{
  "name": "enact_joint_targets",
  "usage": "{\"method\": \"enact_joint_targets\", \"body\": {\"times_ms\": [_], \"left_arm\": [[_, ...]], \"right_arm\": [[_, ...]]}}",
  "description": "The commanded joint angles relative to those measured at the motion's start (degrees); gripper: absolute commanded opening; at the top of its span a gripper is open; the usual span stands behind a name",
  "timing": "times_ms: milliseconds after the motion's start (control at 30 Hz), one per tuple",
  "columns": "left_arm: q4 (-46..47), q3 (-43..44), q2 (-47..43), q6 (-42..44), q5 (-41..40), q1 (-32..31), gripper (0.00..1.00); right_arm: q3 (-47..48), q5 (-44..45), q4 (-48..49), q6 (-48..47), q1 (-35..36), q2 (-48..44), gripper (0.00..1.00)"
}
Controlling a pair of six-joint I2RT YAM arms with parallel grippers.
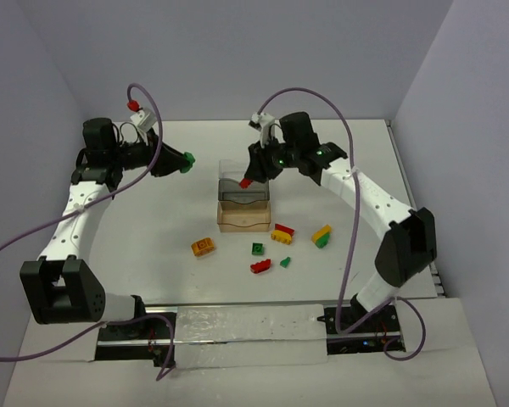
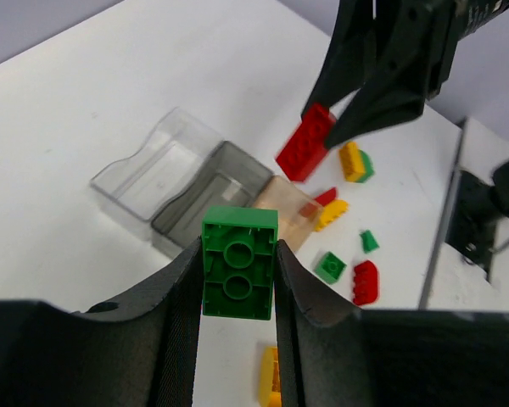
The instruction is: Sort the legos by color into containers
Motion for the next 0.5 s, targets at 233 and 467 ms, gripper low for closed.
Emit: {"method": "enact_joint_targets", "body": {"times_ms": [233, 467], "left_arm": [[8.43, -2.27, -0.38, -6.54, -17.23, 0.1, 0.0], [8.74, -2.46, 0.31, -6.69, -17.48, -0.32, 0.0]], "right_arm": [[13.96, 22.9, 4.5, 10.68, -1.85, 14.34, 0.0], [19.71, 26.39, 1.73, 11.1, -1.82, 21.09, 0.0]]}}
